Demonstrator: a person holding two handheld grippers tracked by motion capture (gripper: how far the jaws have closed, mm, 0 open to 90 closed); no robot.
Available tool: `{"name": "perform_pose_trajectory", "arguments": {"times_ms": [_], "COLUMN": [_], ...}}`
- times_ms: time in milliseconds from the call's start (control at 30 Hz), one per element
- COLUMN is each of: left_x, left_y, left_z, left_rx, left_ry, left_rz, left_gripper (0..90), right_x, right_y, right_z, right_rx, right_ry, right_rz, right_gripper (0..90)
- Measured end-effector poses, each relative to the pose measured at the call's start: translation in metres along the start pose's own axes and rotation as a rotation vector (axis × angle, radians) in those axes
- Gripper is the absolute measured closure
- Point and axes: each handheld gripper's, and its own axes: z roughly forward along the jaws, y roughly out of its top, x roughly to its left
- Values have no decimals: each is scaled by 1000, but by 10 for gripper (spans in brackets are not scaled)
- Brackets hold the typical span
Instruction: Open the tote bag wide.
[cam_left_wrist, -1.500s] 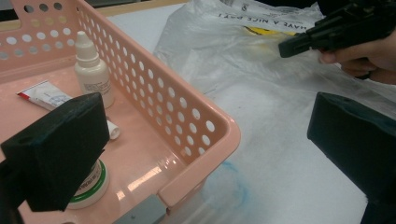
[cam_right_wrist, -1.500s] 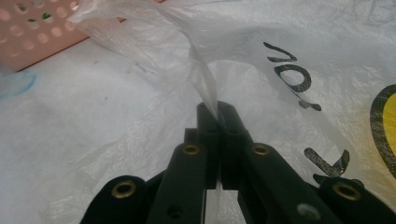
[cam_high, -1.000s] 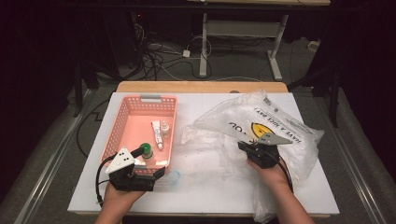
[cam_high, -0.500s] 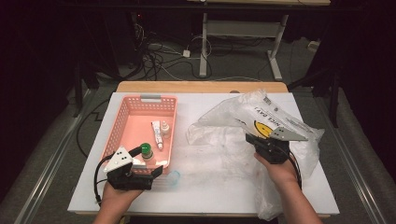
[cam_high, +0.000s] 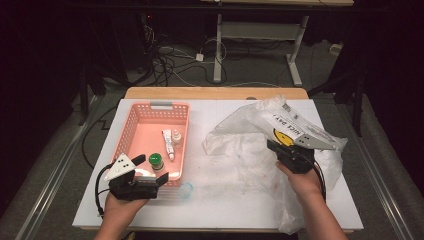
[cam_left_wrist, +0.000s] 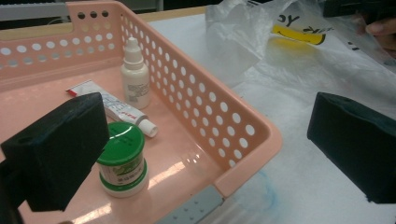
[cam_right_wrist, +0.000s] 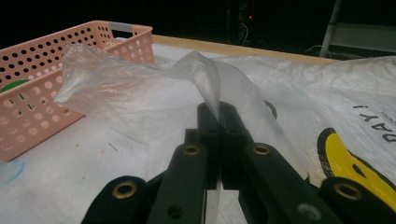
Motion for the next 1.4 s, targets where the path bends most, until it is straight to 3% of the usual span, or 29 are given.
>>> {"name": "perform_pose_trajectory", "arguments": {"times_ms": [233,367,500,567,700,1100,1300,1400], "left_x": [2,3,5,9,11,27,36,40], "left_y": [4,6,13,16,23,49,57,59], "left_z": [-1,2,5,7,11,38,50,53], "left_rx": [1,-8,-21,-49,-39,31,70,65], "left_ry": [12,-5,-14,-60,-27,31,43,51], "left_rz": [4,0,-29,-73,-39,-35,-52,-51], "left_gripper": [0,0,0,0,0,4,17,36], "right_x": [0,1,3,3,1,0,0,0], "right_y": [-1,-2,-3,-3,-2,-1,0,0], "right_z": [1,4,6,5,3,5,4,4], "right_rx": [5,10,16,14,5,10,7,6], "right_ry": [2,5,9,4,6,8,14,15], "right_rz": [-5,-9,-21,-16,-25,-39,-44,-44], "right_gripper": [900,900,900,900,900,900,900,900]}}
